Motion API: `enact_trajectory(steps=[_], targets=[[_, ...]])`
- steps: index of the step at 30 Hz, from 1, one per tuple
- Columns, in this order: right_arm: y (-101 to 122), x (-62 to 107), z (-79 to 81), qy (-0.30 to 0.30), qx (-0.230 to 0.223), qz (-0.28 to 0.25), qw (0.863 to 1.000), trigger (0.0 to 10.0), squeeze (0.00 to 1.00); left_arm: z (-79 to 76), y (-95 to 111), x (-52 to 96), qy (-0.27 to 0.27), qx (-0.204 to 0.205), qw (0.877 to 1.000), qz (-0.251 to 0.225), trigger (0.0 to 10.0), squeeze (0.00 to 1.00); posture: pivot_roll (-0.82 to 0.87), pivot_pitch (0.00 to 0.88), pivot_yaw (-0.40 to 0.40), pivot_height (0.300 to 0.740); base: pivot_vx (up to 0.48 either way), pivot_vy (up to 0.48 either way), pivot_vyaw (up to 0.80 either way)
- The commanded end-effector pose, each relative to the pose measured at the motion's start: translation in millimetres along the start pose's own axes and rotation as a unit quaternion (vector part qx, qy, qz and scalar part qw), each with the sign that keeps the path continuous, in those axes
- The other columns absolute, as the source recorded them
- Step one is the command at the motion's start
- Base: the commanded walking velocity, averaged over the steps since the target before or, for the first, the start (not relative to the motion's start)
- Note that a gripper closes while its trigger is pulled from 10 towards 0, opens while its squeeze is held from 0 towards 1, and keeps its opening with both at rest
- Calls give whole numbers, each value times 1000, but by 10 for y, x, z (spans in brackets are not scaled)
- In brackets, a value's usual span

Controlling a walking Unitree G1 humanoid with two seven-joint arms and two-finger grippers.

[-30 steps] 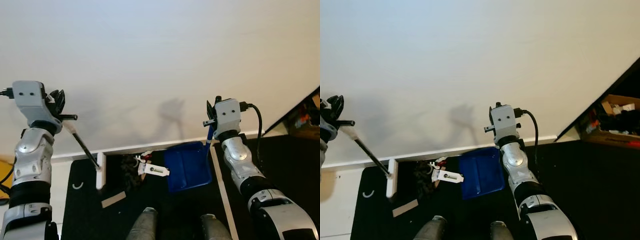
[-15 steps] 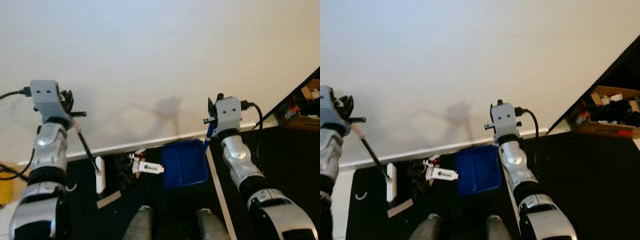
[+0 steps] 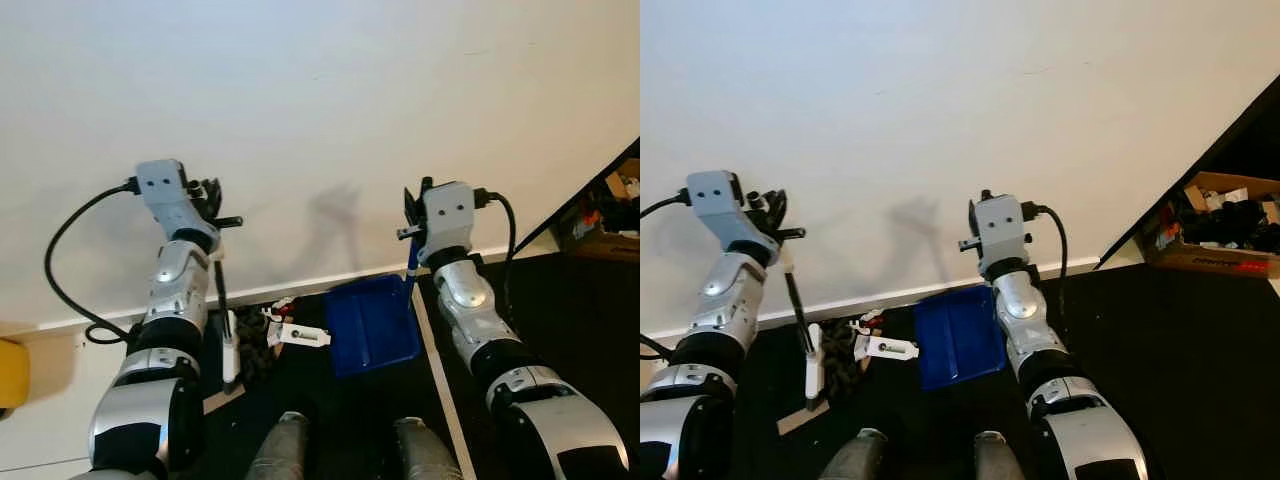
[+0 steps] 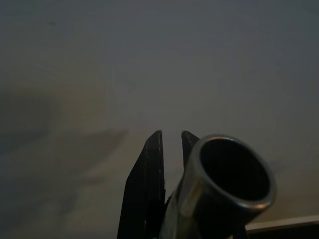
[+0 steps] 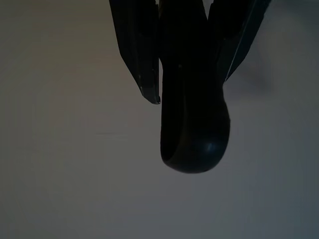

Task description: Sweep floor

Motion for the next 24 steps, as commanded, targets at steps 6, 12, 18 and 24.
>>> enact_trajectory(steps=[6,12,18,24], targets=[[-128,40,142,17,-14,29,999,10000,0,-618,88,-15,-69,109,991,-44,10000,12,101,392,22,740,0,0,0],[-145,43,165,17,-17,33,999,10000,0,-958,232,46,-96,146,982,-65,10000,8,135,373,35,740,0,0,0],[-178,48,213,16,-21,42,999,10000,0,-1240,361,78,-99,179,976,-74,10000,8,160,361,48,740,0,0,0],[-187,61,215,11,-27,41,999,10000,0,-1331,533,104,-103,208,969,-82,10000,4,165,356,52,740,0,0,0]])
Point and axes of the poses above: a point about 5 cm out from each wrist's last joint towards the gripper, its own x axis pointing back from the gripper into the wrist, its own y axis along the axis of the wrist's last joint, z = x × y, the point moved 5 cm from there along -x, pointing out of the wrist towards the gripper, and after that the axes turned 3 degrees about -x, right-handed, at the moved point
